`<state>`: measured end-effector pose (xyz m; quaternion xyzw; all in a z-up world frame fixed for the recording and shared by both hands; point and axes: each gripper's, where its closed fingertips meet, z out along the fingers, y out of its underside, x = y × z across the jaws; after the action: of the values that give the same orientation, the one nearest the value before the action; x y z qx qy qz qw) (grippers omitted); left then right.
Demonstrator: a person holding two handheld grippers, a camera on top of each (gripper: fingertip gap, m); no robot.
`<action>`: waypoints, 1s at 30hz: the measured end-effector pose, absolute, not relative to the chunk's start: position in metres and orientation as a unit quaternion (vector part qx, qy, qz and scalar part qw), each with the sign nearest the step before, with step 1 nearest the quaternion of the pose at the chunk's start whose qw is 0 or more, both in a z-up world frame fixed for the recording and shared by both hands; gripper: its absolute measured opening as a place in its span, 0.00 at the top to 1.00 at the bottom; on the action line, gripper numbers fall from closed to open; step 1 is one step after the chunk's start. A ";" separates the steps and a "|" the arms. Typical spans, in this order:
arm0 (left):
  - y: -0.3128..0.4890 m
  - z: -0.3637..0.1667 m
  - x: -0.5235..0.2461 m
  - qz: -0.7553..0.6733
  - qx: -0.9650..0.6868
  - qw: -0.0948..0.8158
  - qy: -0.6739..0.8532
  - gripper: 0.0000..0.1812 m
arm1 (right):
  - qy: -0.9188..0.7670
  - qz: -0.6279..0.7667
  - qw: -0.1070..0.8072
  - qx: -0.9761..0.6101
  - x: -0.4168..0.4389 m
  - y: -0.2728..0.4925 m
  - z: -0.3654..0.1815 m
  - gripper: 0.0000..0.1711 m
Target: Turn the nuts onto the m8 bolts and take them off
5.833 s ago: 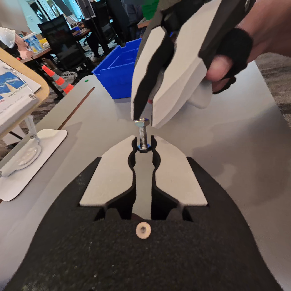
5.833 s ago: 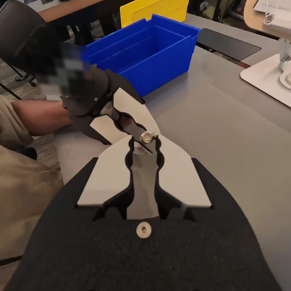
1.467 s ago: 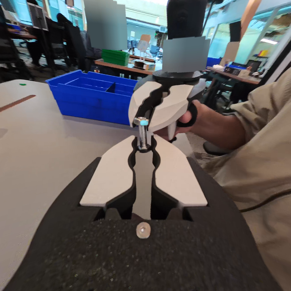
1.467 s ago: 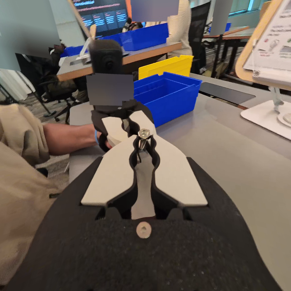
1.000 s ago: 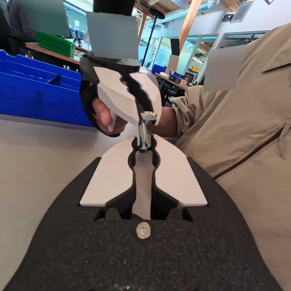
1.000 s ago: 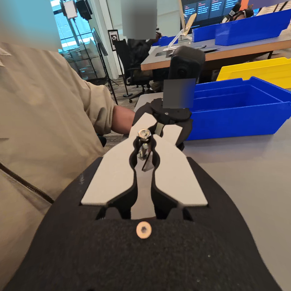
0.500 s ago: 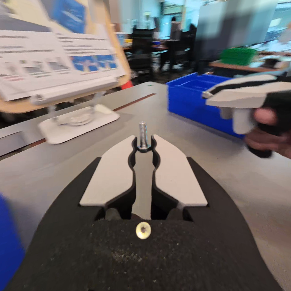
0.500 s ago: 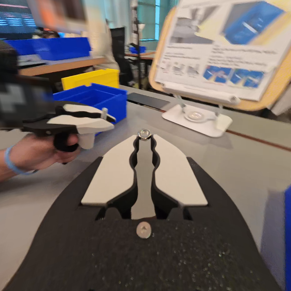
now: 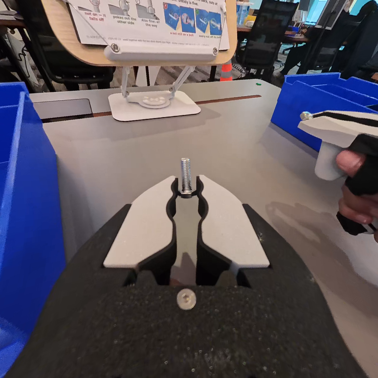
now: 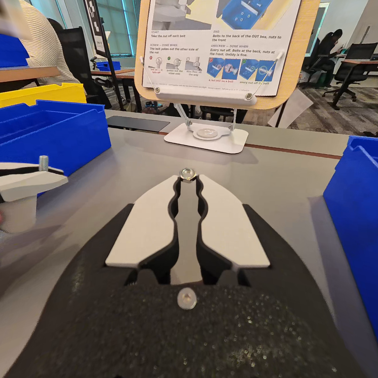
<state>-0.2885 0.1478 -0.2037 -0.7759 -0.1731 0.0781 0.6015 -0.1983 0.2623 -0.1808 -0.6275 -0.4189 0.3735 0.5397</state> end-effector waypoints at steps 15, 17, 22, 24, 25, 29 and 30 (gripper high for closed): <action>0.146 -0.202 -0.280 0.077 -0.782 0.602 -0.140 0.91 | -0.406 0.240 0.603 -0.643 -0.098 0.411 -0.075 0.92; 0.146 -0.202 -0.278 0.075 -0.782 0.603 -0.139 0.91 | -0.438 0.200 0.553 -0.680 -0.092 0.458 -0.095 0.92; 0.145 -0.204 -0.277 0.074 -0.786 0.598 -0.135 0.91 | -0.502 0.176 0.367 -0.763 -0.092 0.536 -0.167 0.92; 0.146 -0.205 -0.278 0.073 -0.788 0.596 -0.134 0.91 | -0.523 0.143 0.299 -0.786 -0.091 0.554 -0.198 0.92; 0.146 -0.206 -0.278 0.074 -0.790 0.593 -0.133 0.91 | -0.540 0.122 0.259 -0.792 -0.088 0.558 -0.213 0.92; 0.148 -0.208 -0.280 0.086 -0.793 0.590 -0.126 0.91 | -0.579 0.069 0.137 -0.801 -0.082 0.556 -0.253 0.91; 0.148 -0.208 -0.279 0.088 -0.793 0.590 -0.124 0.91 | -0.584 0.059 0.120 -0.801 -0.081 0.555 -0.259 0.91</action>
<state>-0.2793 0.1479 -0.2077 -0.7931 -0.1243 0.0882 0.5897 -0.0807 0.5551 -0.2593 -0.8009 -0.5838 0.0588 0.1196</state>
